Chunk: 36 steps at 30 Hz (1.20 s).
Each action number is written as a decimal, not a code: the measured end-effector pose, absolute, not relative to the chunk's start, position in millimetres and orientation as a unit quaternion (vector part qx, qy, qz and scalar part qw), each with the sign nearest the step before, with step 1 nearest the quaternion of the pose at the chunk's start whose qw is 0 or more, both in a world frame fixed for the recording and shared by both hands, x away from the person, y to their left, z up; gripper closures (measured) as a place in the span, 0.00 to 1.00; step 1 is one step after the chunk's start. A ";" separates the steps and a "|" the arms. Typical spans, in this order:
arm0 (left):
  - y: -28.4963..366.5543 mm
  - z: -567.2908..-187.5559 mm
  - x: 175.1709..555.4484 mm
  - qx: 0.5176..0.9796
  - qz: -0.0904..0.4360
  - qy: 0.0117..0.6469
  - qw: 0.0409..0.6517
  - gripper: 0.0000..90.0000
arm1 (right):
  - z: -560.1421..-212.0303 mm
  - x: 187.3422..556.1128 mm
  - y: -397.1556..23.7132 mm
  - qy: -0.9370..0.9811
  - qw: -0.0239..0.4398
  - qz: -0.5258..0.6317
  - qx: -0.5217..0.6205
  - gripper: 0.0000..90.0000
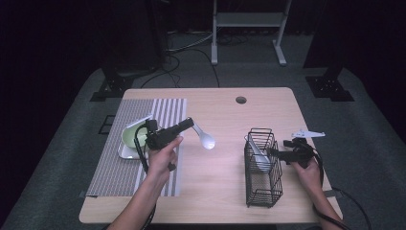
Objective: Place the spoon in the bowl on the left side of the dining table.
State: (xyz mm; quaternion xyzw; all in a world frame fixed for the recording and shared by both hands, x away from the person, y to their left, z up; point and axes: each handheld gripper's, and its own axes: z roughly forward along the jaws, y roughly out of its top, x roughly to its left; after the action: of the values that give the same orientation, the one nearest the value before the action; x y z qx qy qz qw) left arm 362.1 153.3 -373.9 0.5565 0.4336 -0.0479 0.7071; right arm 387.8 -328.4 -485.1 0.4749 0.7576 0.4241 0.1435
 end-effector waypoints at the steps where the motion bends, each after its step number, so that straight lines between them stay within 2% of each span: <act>1: 156.0 -375.0 364.0 0.555 -0.047 0.436 0.707 0.95 | -485.1 387.8 -328.3 0.758 0.144 0.424 0.475 0.19; 36: 209.7 -385.4 377.4 0.531 -0.006 0.481 0.698 0.94 | -485.1 387.7 -327.8 0.758 0.146 0.422 0.476 0.19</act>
State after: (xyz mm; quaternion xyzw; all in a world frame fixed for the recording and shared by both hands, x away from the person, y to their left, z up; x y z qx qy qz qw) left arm 377.4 209.7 -385.4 0.5310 0.4811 -0.0063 0.6975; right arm 387.7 -327.8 -485.1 0.4760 0.7577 0.4218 0.1463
